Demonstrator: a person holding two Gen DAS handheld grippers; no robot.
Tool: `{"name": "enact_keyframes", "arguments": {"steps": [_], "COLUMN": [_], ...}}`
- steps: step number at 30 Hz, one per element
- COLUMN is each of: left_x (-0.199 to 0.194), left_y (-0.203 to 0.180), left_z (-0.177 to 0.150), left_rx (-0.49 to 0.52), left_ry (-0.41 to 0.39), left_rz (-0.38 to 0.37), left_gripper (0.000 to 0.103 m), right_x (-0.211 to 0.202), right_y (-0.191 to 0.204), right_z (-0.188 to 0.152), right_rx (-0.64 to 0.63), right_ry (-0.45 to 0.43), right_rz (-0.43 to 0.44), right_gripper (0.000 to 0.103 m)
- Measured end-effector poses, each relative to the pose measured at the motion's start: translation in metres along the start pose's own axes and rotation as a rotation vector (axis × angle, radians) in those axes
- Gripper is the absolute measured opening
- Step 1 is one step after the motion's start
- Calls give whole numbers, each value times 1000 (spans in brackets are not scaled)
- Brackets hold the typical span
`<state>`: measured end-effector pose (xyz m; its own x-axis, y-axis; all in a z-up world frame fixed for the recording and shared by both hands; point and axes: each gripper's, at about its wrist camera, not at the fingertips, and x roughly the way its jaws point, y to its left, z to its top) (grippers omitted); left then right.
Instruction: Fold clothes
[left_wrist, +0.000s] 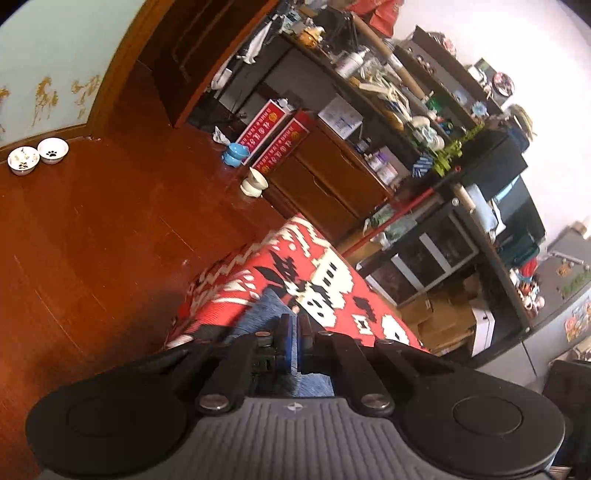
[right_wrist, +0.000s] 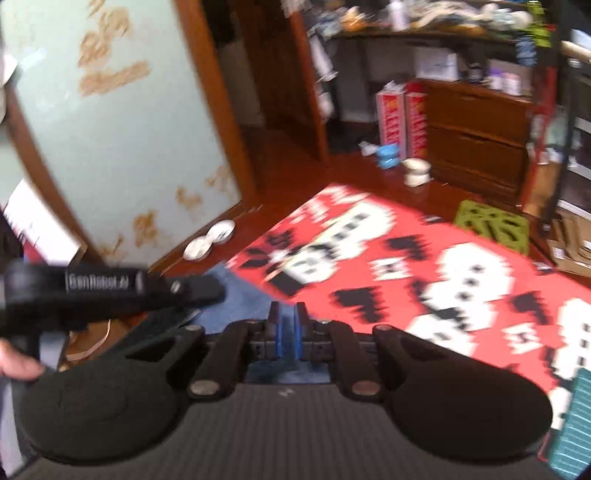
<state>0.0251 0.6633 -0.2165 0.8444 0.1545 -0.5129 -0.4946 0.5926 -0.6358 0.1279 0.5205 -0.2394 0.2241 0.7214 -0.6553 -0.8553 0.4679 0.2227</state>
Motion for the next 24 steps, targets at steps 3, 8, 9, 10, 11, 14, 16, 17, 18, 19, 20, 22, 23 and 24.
{"name": "enact_keyframes", "arguments": {"steps": [3,8,9,10,11,14,16,17,18,19,20,22,23,24], "left_x": [-3,-4,-5,-5,-5,-5,-5,-5,-6,-6,-6,-7,-8,-9], "left_y": [7,15,17,19,21,22,22,22,23,23,26,31,31,32], "left_z": [3,4,4,4,4,4,4,4,3,3,3,4,5,6], "left_rx": [-35,-85,-95,-105,-115,-122,-125,-127,-128,-130,-146,-166,-161,-163], "left_ry": [-9,-15,-16,-17,-18,-21,-18,-16,-15,-13,-14,-19,-21,-24], "left_rz": [-14,-33,-37,-41,-44,-40,-35,-33,-30,-28,-30,-25,-17,-16], "left_gripper": [3,3,3,3,3,3,3,3,3,3,3,3,3,3], "right_x": [19,31,28,24,19,16,23,28,33,38,42,50,53,56], "right_y": [2,3,5,6,10,27,36,38,40,42,41,37,35,33], "right_z": [1,15,19,21,22,21,18,17,16,15,16,19,22,24], "right_rx": [7,27,33,34,23,-41,-72,-71,-69,-68,-55,-11,4,18], "right_ry": [14,18,2,-18,-36,-24,0,4,8,12,14,19,26,32], "right_rz": [8,-41,-33,-13,13,62,62,55,48,41,35,25,21,17], "right_gripper": [7,7,7,7,7,7,7,7,7,7,7,7,7,7]}}
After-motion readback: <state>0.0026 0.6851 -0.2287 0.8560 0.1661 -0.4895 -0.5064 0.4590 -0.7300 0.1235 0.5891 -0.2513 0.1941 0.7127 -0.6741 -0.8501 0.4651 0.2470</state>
